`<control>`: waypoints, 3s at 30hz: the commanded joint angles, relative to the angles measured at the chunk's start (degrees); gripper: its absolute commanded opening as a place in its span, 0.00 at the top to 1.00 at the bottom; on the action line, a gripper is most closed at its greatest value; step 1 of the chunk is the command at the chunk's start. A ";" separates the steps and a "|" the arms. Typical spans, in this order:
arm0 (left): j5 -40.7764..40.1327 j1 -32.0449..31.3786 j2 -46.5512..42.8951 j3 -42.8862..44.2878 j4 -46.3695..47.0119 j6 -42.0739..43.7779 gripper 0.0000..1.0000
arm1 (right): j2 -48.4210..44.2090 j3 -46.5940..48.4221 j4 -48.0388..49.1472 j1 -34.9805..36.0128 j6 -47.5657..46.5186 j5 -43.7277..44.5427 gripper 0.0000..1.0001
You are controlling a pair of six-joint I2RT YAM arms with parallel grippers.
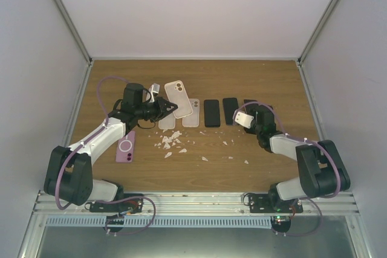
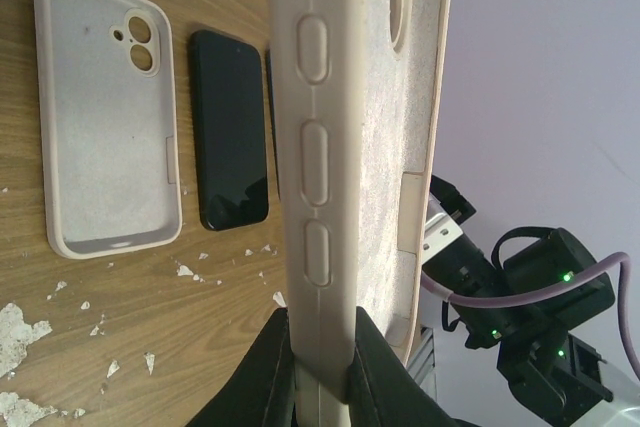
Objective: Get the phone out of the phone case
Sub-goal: Place the phone at the center of the board, then place the phone case at the center of the board.
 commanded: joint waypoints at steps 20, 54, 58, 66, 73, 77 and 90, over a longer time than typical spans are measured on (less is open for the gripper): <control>0.84 0.74 1.07 0.27 3.26 0.33 1.00 | 0.95 2.22 -1.49 -1.07 -1.06 -2.88 0.23; 3.31 7.15 -0.58 -0.29 -8.90 20.63 1.00 | -8.45 21.19 -32.68 -1.38 20.41 -18.09 0.00; 6.23 11.35 -2.08 -1.97 -10.86 26.44 1.00 | -11.58 24.18 -35.13 -1.33 26.48 -22.07 0.01; 0.83 18.68 -2.22 -2.01 -17.81 40.37 1.00 | -17.15 26.22 -37.73 -1.35 37.86 -29.45 0.00; -0.43 21.86 4.38 1.00 -21.52 48.51 1.00 | -18.85 25.59 -36.58 -1.35 44.32 -33.79 0.00; -2.15 23.14 8.07 2.37 -22.18 51.23 1.00 | -19.23 24.70 -36.42 -1.31 45.35 -35.48 0.00; -1.95 25.04 21.06 9.64 -26.39 55.36 0.98 | -20.33 21.84 -35.37 -1.52 45.64 -36.94 0.00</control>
